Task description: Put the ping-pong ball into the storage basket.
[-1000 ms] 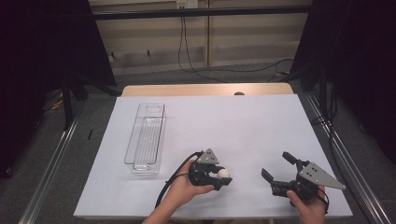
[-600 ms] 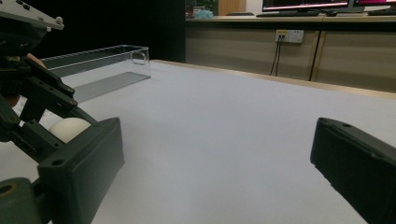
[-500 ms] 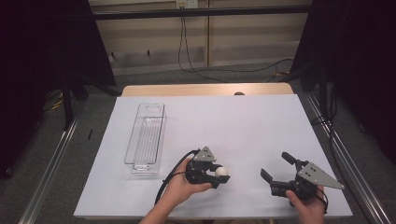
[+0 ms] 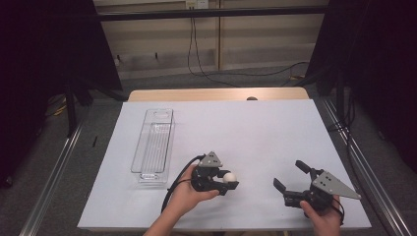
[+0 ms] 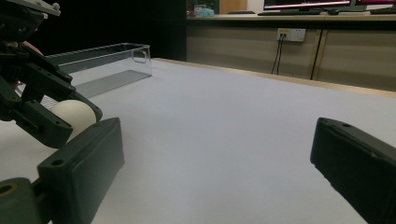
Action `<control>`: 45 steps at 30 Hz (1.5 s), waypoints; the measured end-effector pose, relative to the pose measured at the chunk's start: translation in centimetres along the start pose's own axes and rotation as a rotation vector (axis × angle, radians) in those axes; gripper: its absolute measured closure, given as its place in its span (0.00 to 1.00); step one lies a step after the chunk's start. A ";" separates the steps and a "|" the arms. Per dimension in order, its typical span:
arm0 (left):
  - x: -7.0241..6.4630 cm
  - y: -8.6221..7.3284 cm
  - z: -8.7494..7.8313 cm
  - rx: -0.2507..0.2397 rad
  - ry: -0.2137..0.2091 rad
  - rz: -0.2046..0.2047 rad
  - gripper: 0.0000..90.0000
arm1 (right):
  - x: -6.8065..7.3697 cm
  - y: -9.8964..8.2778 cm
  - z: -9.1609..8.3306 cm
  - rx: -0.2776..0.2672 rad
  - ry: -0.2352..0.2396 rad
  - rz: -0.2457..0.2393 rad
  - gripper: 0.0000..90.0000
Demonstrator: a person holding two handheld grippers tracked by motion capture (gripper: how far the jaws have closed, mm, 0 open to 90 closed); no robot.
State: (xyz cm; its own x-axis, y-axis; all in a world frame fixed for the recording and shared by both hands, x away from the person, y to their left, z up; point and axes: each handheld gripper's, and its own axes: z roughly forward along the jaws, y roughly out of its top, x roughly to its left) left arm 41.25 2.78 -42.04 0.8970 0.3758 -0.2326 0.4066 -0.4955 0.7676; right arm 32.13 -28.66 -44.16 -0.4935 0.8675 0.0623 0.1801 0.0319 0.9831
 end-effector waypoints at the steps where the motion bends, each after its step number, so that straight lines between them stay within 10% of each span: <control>1: 0.0 0.0 0.0 -0.003 0.006 -0.004 0.57 | 0.0 0.0 0.0 0.000 0.001 0.000 0.03; 45: 1.5 0.5 -2.1 -0.050 0.044 -0.068 0.57 | 0.0 0.1 -0.1 -0.002 0.006 -0.004 0.03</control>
State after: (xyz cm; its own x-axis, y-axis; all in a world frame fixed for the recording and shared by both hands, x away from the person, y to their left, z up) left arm 42.42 4.74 -40.71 0.8586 0.4421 -0.2595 0.4563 -0.4286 0.7798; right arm 32.08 -28.66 -44.07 -0.4990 0.8645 0.0594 0.1761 0.0340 0.9838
